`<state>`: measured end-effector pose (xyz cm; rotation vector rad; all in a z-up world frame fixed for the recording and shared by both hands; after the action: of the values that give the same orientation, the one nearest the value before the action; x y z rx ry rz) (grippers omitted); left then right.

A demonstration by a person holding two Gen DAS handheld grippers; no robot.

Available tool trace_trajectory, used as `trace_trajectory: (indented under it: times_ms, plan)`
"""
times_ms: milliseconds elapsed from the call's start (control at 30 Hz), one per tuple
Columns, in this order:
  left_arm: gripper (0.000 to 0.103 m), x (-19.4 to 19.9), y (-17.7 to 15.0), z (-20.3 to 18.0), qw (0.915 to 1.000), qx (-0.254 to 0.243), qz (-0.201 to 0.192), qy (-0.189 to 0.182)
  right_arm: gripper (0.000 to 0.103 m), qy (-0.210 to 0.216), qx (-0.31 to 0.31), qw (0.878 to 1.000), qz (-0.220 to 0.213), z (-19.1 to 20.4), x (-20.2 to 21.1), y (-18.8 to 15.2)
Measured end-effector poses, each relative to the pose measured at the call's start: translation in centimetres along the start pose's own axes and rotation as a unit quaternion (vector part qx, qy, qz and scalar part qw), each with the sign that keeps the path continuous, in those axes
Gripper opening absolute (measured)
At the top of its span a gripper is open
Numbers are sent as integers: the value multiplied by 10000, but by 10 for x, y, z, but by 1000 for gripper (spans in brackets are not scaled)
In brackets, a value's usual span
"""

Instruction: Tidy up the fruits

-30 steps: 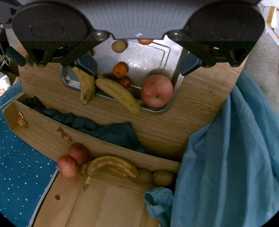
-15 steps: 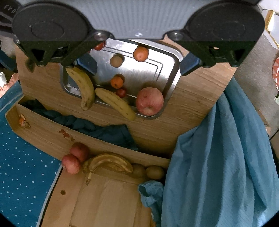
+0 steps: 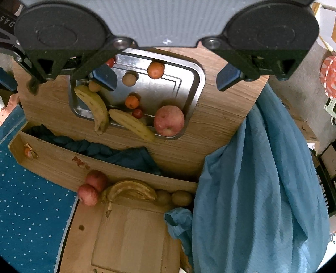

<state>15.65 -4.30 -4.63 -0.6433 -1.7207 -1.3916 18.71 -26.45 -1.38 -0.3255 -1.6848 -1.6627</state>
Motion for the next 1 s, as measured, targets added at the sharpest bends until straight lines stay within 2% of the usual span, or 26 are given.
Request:
trace_trajectory:
  times_ms: [200, 500, 1000]
  plan:
    - [103, 3, -10, 15, 10000, -18, -57, -7, 102, -45, 110, 9999, -26, 14, 7, -9]
    - [103, 5, -20, 50, 9997, -134, -190, -86, 102, -263, -34, 9995, 165, 37, 7, -26]
    - [103, 9, -31, 83, 9951, -727, -229, -626, 102, -1100, -290, 9934, 146, 75, 37, -49]
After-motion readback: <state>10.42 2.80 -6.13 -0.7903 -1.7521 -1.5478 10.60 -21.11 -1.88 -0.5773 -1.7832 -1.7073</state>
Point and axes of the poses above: each gripper's, at about its wrist camera, not at the fingertips, and x roughly against the way its jaws point, z to its left, y to its top, the point moved 9 cm from there along -x, roughly the way its jaws point, and after that the axes turned 2 degrees about -y, right-handed, at the moved point
